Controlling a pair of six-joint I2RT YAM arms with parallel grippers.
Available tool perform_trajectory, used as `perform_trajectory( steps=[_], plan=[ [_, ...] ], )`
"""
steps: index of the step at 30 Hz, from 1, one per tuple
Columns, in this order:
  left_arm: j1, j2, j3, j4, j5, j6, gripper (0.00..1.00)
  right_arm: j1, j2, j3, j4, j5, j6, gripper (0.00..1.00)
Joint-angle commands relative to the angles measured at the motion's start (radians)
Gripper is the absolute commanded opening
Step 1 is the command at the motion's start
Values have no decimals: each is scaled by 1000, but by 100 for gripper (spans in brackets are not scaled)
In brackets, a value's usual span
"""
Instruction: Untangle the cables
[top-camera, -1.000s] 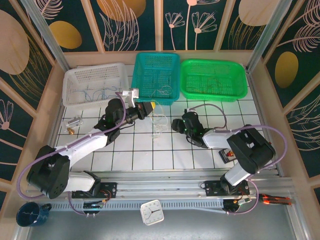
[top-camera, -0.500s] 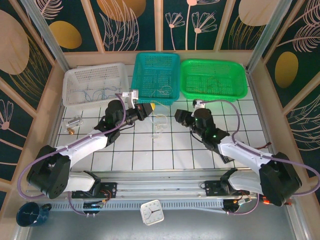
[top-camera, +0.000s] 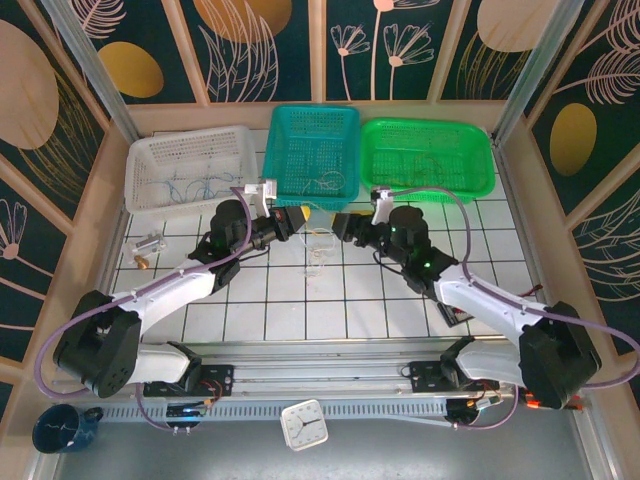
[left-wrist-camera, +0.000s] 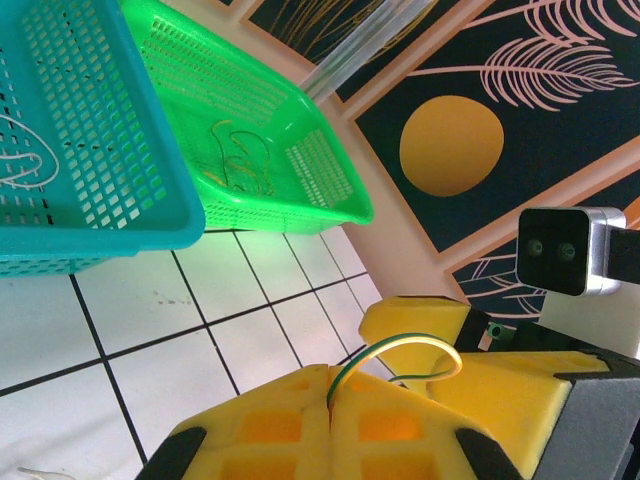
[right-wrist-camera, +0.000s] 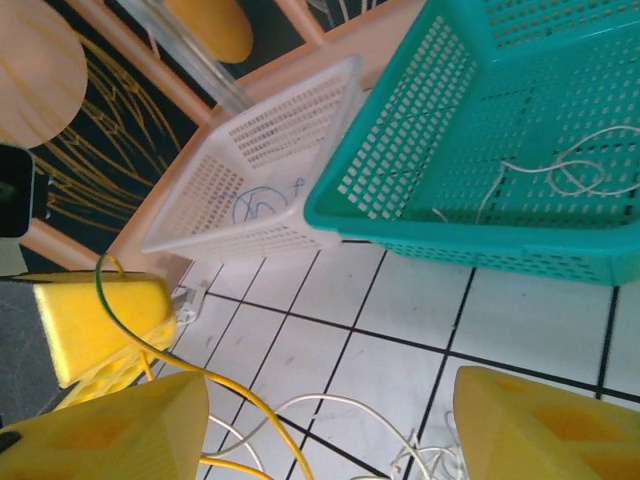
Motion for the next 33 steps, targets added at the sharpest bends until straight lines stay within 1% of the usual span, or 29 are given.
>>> perform_trajectory(
  steps=[1,8,10,11,12,14,15,16,19,20,24,26,29,33],
  plan=[
    [1,-21,1,40,13,-12,0,18,40,39,63,-51,-25,66],
    [1,-24,11,31,15,-6,0,29,134,45,112,-54,-20,66],
    [0,-24,12,28,15,-5,0,29,153,48,119,-51,-20,61],
    [1,-25,12,26,15,-3,0,29,158,53,120,-46,-21,56],
    [0,-24,10,26,15,-1,0,27,158,55,119,-41,-22,48],
    [0,-24,1,24,16,5,0,25,151,70,110,-33,-27,21],
    [1,-24,-5,27,18,8,0,22,146,80,101,-32,-31,9],
    [0,-22,-13,34,21,12,0,20,139,93,88,-29,-36,0],
    [0,-11,-44,62,28,27,0,19,116,145,39,-30,-58,0],
    [1,-4,-57,69,31,33,1,18,109,169,18,-34,-65,0],
    [1,31,-101,120,49,37,17,19,84,260,-45,-62,-87,0],
    [0,52,-119,147,63,33,21,19,77,307,-69,-79,-94,0],
    [0,79,-135,176,77,29,24,20,71,359,-84,-96,-94,0],
    [1,105,-146,194,77,27,24,19,65,396,-87,-96,-91,0]
  ],
)
